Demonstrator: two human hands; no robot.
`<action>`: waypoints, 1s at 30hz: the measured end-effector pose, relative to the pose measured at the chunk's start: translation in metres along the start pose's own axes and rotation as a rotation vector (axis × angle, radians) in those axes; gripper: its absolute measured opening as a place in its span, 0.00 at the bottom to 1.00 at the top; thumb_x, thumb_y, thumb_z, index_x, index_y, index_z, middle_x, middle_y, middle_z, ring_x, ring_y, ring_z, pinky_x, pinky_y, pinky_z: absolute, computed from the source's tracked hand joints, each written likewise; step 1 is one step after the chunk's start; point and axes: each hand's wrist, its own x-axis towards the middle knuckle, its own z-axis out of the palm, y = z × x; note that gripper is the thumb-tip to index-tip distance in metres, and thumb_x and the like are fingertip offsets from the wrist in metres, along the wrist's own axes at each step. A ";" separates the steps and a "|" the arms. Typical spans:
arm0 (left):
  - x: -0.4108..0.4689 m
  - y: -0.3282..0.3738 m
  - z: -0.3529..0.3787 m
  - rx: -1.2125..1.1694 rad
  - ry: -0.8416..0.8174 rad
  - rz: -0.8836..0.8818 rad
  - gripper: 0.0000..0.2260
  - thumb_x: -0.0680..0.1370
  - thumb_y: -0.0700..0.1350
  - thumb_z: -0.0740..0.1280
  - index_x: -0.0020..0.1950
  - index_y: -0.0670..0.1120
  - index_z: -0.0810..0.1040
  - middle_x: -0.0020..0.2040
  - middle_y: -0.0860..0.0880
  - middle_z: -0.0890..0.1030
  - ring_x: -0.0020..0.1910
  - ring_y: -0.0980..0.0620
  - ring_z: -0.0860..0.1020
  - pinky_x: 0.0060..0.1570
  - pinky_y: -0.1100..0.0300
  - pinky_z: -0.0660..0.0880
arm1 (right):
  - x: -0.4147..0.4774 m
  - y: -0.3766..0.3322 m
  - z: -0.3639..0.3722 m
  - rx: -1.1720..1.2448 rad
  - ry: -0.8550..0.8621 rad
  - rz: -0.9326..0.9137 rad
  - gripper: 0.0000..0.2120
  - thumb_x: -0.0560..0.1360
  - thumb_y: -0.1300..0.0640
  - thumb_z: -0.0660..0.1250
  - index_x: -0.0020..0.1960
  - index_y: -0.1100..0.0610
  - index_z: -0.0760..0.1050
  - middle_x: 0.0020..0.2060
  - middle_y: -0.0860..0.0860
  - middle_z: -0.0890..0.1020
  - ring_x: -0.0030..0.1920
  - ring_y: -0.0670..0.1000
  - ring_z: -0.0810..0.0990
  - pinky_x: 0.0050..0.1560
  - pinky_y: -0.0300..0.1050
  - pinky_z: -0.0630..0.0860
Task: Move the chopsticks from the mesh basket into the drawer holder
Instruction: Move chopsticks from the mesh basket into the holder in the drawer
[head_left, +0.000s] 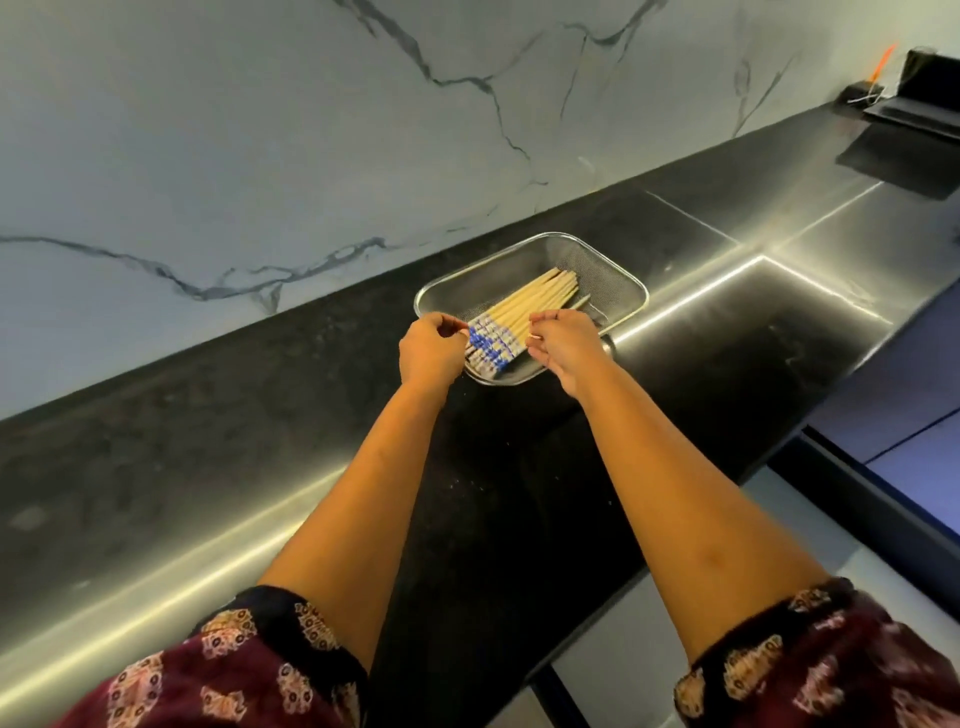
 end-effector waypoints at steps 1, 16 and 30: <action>0.008 0.000 -0.001 0.074 -0.026 0.032 0.06 0.76 0.41 0.66 0.51 0.46 0.80 0.50 0.47 0.82 0.45 0.52 0.77 0.40 0.62 0.74 | 0.011 -0.002 0.006 -0.038 0.035 0.017 0.08 0.77 0.65 0.61 0.41 0.58 0.75 0.40 0.56 0.77 0.40 0.51 0.75 0.44 0.44 0.74; 0.047 -0.010 0.023 0.607 -0.182 0.256 0.08 0.77 0.44 0.64 0.52 0.53 0.80 0.55 0.53 0.82 0.62 0.50 0.74 0.72 0.38 0.45 | 0.088 0.014 0.052 -0.237 0.294 0.259 0.35 0.75 0.66 0.66 0.74 0.66 0.49 0.68 0.63 0.69 0.66 0.59 0.72 0.59 0.47 0.75; 0.051 -0.003 0.032 0.677 -0.208 0.196 0.08 0.78 0.47 0.65 0.53 0.56 0.81 0.57 0.52 0.81 0.66 0.49 0.70 0.70 0.35 0.46 | 0.099 0.023 0.047 -0.045 0.279 0.250 0.09 0.74 0.70 0.66 0.52 0.64 0.70 0.55 0.62 0.78 0.55 0.59 0.79 0.56 0.56 0.80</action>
